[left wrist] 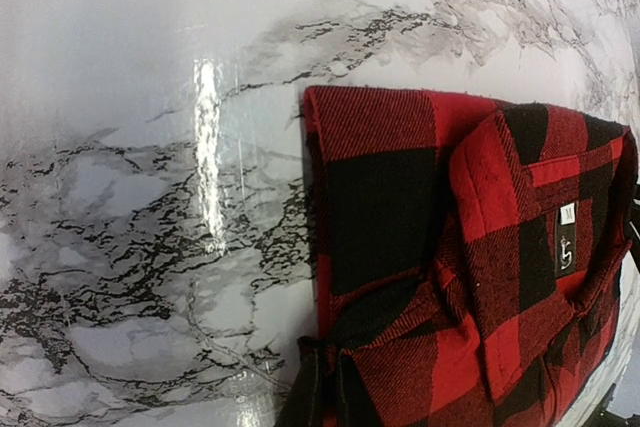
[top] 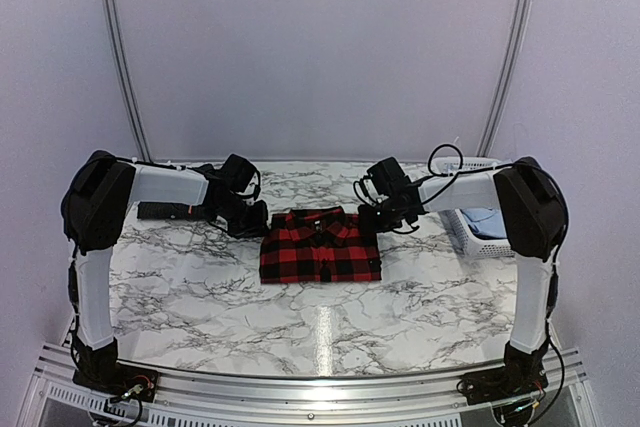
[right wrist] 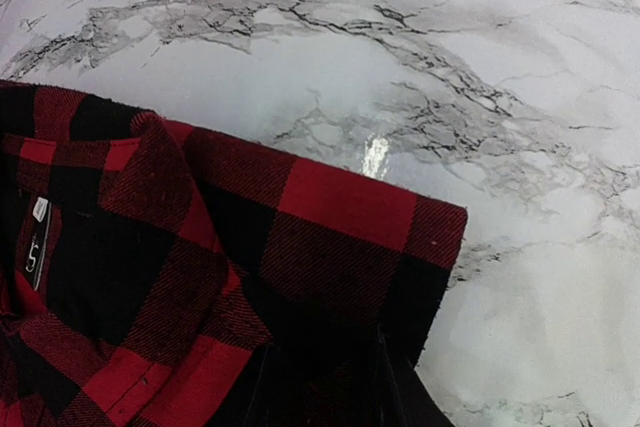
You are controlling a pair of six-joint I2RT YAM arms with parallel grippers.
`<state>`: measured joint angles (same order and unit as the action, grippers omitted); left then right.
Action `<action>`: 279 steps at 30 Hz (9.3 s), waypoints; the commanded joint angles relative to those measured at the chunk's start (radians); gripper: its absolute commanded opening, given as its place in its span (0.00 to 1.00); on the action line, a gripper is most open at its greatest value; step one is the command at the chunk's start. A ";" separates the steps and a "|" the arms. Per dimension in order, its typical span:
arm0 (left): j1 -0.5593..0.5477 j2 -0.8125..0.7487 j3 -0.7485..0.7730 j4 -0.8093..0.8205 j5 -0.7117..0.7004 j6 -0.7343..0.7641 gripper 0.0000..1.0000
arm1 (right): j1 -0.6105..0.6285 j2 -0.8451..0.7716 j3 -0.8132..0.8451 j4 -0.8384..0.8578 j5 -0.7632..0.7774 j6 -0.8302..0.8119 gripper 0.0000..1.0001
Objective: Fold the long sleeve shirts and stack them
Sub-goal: Smooth out the square-folded shirt at the center of the board, then move the square-folded shirt to the center of the board, then pick up the square-folded shirt from the center of the board, then place the square-folded shirt on the square-folded shirt.
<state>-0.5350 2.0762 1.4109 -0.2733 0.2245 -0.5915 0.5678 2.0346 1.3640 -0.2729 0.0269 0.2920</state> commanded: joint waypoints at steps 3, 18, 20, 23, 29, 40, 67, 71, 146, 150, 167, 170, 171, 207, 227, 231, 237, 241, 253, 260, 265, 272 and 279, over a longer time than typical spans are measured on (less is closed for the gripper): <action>-0.003 0.011 0.030 0.022 0.019 0.004 0.06 | 0.018 0.014 0.008 -0.012 0.005 0.018 0.25; -0.026 -0.048 0.050 0.026 0.013 0.032 0.00 | 0.055 -0.098 -0.015 -0.019 0.060 0.028 0.00; -0.031 -0.057 0.054 0.026 0.010 0.035 0.00 | 0.059 -0.119 -0.021 -0.020 0.073 0.031 0.00; -0.036 -0.068 0.060 0.026 0.007 0.039 0.00 | 0.067 -0.148 -0.033 -0.023 0.089 0.036 0.00; -0.050 -0.091 0.082 0.026 0.001 0.051 0.00 | 0.076 -0.209 -0.061 -0.031 0.132 0.044 0.00; -0.050 -0.021 0.150 0.026 -0.010 0.072 0.00 | 0.055 -0.239 -0.122 -0.044 0.214 0.070 0.00; 0.003 0.130 0.312 0.008 -0.012 0.123 0.33 | -0.018 -0.141 -0.158 -0.018 0.182 0.057 0.24; 0.025 0.035 0.250 -0.003 -0.062 0.138 0.53 | 0.001 -0.196 -0.113 -0.069 0.222 0.033 0.46; -0.376 -0.349 -0.533 0.019 -0.422 -0.475 0.00 | 0.146 -0.490 -0.433 0.069 0.185 0.036 0.75; -0.413 -0.319 -0.499 0.021 -0.394 -0.466 0.00 | 0.128 -0.494 -0.445 0.067 0.167 0.030 0.75; -0.439 -0.516 -0.437 -0.055 -0.191 -0.192 0.55 | 0.040 -0.404 -0.476 0.152 -0.015 0.229 0.79; -0.418 -0.510 -0.395 -0.066 -0.191 -0.158 0.56 | 0.040 -0.390 -0.508 0.200 -0.047 0.296 0.75; -0.409 -0.506 -0.387 -0.066 -0.185 -0.149 0.56 | 0.040 -0.391 -0.523 0.216 -0.047 0.315 0.73; -0.192 -0.035 -0.004 0.066 -0.090 -0.012 0.59 | -0.096 -0.307 -0.433 0.084 -0.118 0.097 0.00; -0.208 0.089 0.043 0.143 -0.060 -0.076 0.20 | -0.051 -0.350 -0.402 0.083 -0.065 0.177 0.00; -0.220 0.068 0.038 0.170 -0.046 -0.092 0.06 | -0.019 -0.364 -0.375 0.071 -0.048 0.186 0.00; -0.221 -0.021 0.023 0.177 -0.072 -0.092 0.00 | 0.021 -0.381 -0.319 0.031 -0.035 0.189 0.00; -0.219 -0.109 0.003 0.173 -0.097 -0.082 0.00 | 0.054 -0.405 -0.280 0.009 -0.031 0.201 0.00; -0.183 -0.414 -0.111 0.061 -0.189 -0.027 0.00 | 0.216 -0.380 -0.080 -0.055 0.058 0.250 0.00; -0.103 -0.642 -0.253 -0.053 -0.276 0.003 0.00 | 0.337 -0.250 0.091 -0.032 0.052 0.302 0.00; 0.013 -0.779 -0.358 -0.134 -0.303 0.048 0.00 | 0.429 -0.096 0.264 -0.004 0.051 0.320 0.00; 0.185 -0.836 -0.452 -0.169 -0.275 0.120 0.00 | 0.479 0.062 0.376 0.087 0.075 0.378 0.00; 0.228 -0.810 -0.503 -0.163 -0.286 0.124 0.00 | 0.481 0.127 0.376 0.119 0.042 0.397 0.00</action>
<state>-0.3187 1.2606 0.9257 -0.4374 -0.0437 -0.4892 1.0508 2.1372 1.6920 -0.2234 0.0792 0.6632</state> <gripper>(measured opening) 0.017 0.006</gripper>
